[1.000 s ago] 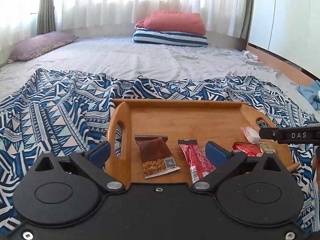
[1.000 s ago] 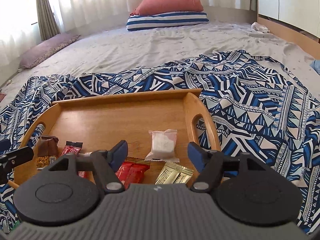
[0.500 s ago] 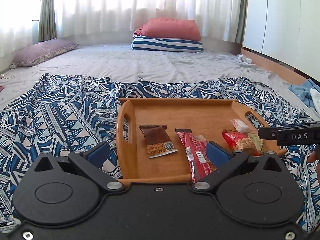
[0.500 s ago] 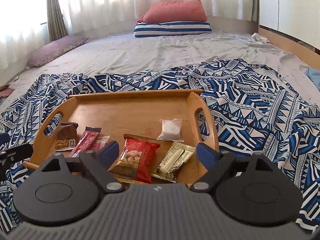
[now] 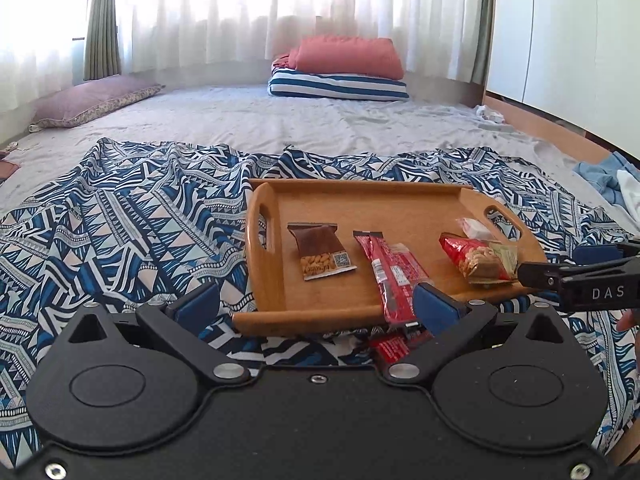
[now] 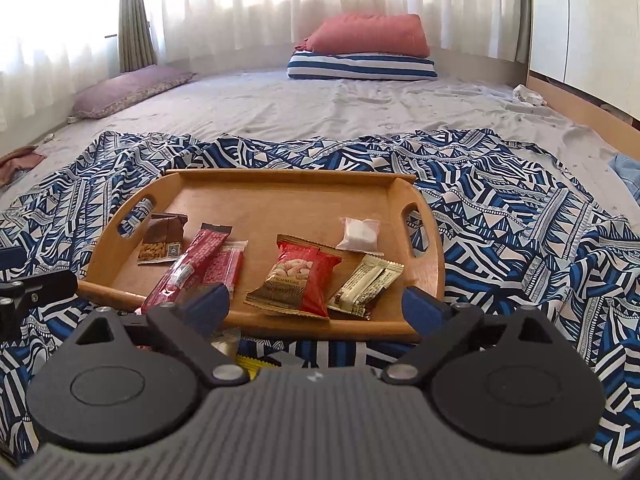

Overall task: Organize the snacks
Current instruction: 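Move both tools back over the snack pile beside the tray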

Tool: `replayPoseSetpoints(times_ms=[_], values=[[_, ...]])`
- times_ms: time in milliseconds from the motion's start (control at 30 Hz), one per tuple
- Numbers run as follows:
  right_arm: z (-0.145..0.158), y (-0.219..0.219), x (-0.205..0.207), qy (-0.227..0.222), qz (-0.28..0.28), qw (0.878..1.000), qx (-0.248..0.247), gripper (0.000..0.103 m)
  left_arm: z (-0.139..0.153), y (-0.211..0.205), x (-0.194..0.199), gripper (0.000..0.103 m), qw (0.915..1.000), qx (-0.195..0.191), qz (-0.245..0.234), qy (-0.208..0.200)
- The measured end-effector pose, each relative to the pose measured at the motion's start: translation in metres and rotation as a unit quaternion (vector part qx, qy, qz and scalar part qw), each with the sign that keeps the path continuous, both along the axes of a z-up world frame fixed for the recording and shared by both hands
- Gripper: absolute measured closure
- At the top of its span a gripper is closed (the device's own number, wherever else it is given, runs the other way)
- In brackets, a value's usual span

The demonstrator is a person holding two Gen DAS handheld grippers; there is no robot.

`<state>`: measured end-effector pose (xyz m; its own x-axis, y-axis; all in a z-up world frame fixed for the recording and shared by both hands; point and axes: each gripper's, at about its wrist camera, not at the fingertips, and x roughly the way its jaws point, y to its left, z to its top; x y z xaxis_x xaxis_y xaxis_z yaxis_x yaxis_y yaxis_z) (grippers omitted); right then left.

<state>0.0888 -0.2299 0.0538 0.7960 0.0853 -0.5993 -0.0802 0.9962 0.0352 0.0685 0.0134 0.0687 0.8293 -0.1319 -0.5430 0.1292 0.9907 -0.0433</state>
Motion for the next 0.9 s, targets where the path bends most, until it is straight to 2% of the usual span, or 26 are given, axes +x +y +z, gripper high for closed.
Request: replayPoseSetpoints(times_ms=[367, 667, 900], values=[[-0.018, 0.004, -0.029, -0.005, 0.018, 0.999, -0.026, 0.0, -0.02, 0.002, -0.016, 0.0, 0.9997, -0.002, 0.004, 0.025], [-0.041, 0.012, -0.044, 0.015, 0.037, 0.999, -0.036, 0.0, -0.048, 0.0, -0.021, 0.0, 0.9982, 0.0, 0.004, 0.06], [-0.055, 0.026, -0.05, 0.027, 0.055, 0.997, -0.046, 0.0, -0.058, -0.004, -0.026, 0.0, 0.9981, 0.015, -0.004, 0.06]])
